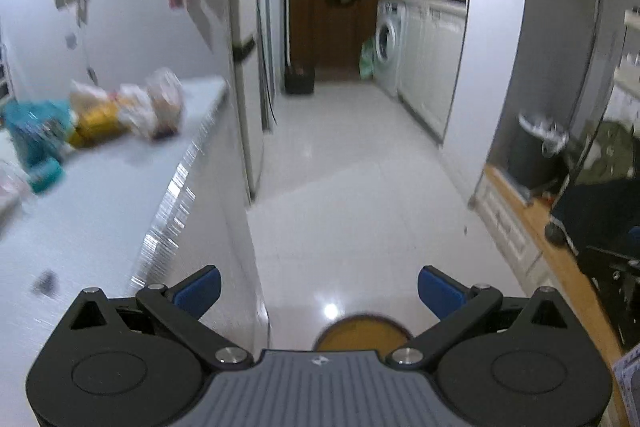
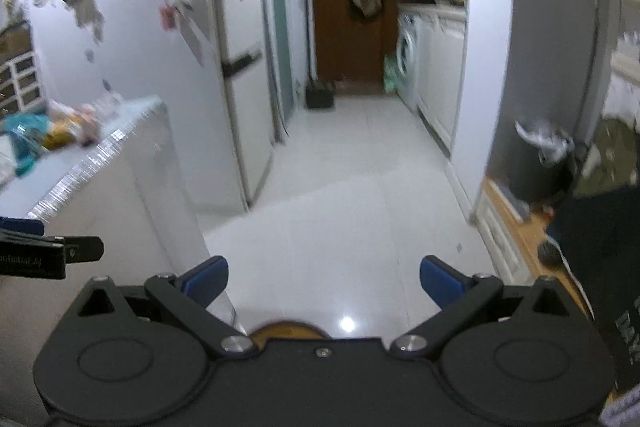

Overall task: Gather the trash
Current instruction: 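Grasp the brown cardboard piece with the left tool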

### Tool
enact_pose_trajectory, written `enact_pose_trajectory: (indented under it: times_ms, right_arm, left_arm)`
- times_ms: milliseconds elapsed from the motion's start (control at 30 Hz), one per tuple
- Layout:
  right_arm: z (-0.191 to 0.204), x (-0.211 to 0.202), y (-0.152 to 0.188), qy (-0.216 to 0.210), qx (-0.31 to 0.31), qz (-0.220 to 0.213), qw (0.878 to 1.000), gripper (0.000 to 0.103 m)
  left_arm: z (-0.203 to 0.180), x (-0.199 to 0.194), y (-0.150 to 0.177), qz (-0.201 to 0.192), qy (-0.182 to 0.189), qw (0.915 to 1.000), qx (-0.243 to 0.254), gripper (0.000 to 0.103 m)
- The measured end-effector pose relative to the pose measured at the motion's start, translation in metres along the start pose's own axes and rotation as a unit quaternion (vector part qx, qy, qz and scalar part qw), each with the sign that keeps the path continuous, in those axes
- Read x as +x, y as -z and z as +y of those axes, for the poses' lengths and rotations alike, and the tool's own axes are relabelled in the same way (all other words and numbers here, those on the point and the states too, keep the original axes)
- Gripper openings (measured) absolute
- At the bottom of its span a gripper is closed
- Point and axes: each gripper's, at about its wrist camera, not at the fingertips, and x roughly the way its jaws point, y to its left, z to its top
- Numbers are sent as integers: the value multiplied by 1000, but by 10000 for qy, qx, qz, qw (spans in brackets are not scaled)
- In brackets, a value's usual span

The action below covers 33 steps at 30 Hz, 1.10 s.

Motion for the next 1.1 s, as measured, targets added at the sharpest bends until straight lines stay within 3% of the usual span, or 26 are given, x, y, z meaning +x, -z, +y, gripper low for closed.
enact_pose_trajectory:
  times_ms: [267,400,767,867,1100]
  right_arm:
    - [43,-31,-28,-430,-351,-777,9954,103]
    - [69,-29,-40,-534,-492,-1122,9910,103]
    - [152,-1,-65,-855,-821,-1513,9814,103]
    - [175,13,-73,-1058,-900,-1463,9794,103]
    - [222,49,-85,-1061,-1175,-1298,9788,103]
  left_arm:
    - [33,-77,-20,-991,-574,9934,15,103]
    - [56,-96,-24,-1190,-904,9888,-56,103]
    - [167,-108,-20,-1127,-1625,9769,-812,103]
    - [199,-108,-18,-1031,-1858,9717,-1030,103]
    - [272,-103,-13,-786,-2122,9564,-1848,103]
